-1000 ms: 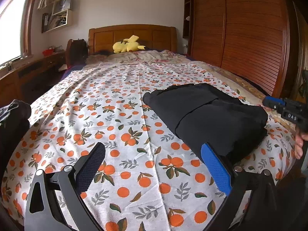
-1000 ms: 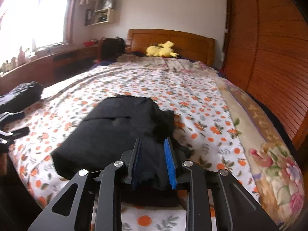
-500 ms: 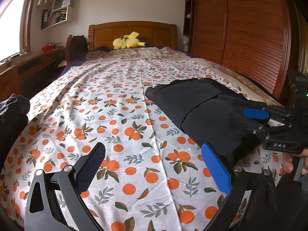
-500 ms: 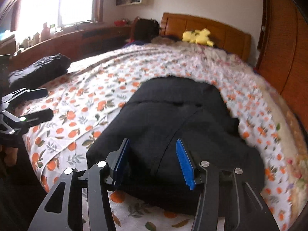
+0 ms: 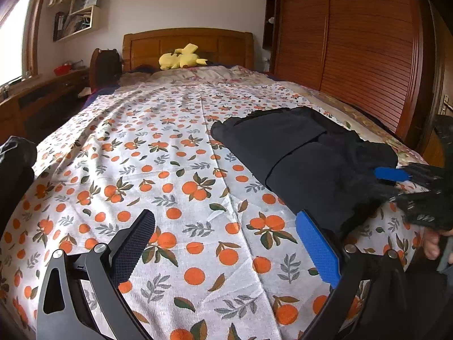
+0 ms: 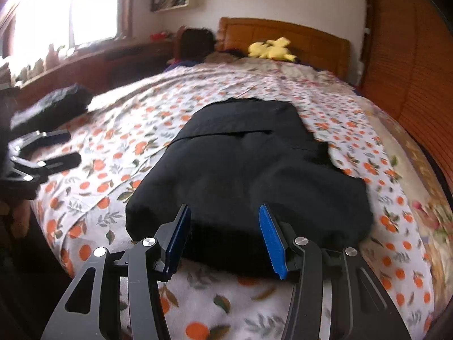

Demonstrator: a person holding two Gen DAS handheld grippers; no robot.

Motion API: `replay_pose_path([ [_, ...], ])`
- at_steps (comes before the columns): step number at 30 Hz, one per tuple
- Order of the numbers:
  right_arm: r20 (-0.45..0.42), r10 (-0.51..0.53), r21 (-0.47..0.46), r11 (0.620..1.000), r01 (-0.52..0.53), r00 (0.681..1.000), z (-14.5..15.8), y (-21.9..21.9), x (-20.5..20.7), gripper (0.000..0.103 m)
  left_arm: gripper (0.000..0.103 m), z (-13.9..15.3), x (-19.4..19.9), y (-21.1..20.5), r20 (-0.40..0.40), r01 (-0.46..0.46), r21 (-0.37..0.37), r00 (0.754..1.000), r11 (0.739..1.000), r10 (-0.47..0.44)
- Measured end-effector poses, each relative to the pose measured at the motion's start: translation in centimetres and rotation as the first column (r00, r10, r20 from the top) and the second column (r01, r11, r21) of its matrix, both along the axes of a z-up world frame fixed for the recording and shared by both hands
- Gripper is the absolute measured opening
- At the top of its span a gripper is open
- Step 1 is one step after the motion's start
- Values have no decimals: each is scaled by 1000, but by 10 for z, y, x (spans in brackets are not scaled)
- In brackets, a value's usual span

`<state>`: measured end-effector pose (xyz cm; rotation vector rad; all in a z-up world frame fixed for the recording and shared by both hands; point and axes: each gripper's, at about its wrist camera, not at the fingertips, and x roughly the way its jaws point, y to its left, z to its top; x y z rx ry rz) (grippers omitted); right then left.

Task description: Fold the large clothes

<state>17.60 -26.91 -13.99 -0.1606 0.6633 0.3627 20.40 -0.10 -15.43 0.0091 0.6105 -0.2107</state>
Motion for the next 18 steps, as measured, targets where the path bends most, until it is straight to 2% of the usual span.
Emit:
replay_pose_path([
  [3,9,-59,-2,998,59,998,6,-19,-6,49,100,-2,6,0,-5,11,1,1000,1000,-11],
  [9,22,-172,-16,985,172,985,13,-54,-5,66,100,-2,27,-8,-5,50,19,999,999,-50],
  [14,6,-223,34,974,222,975,9,-73,8,77,100,2,53,-22,5,98,38,995,994,-99],
  [18,-14,-250,63,966,250,968,0,-79,24,79,100,6,78,-30,0,115,49,993,992,-115],
])
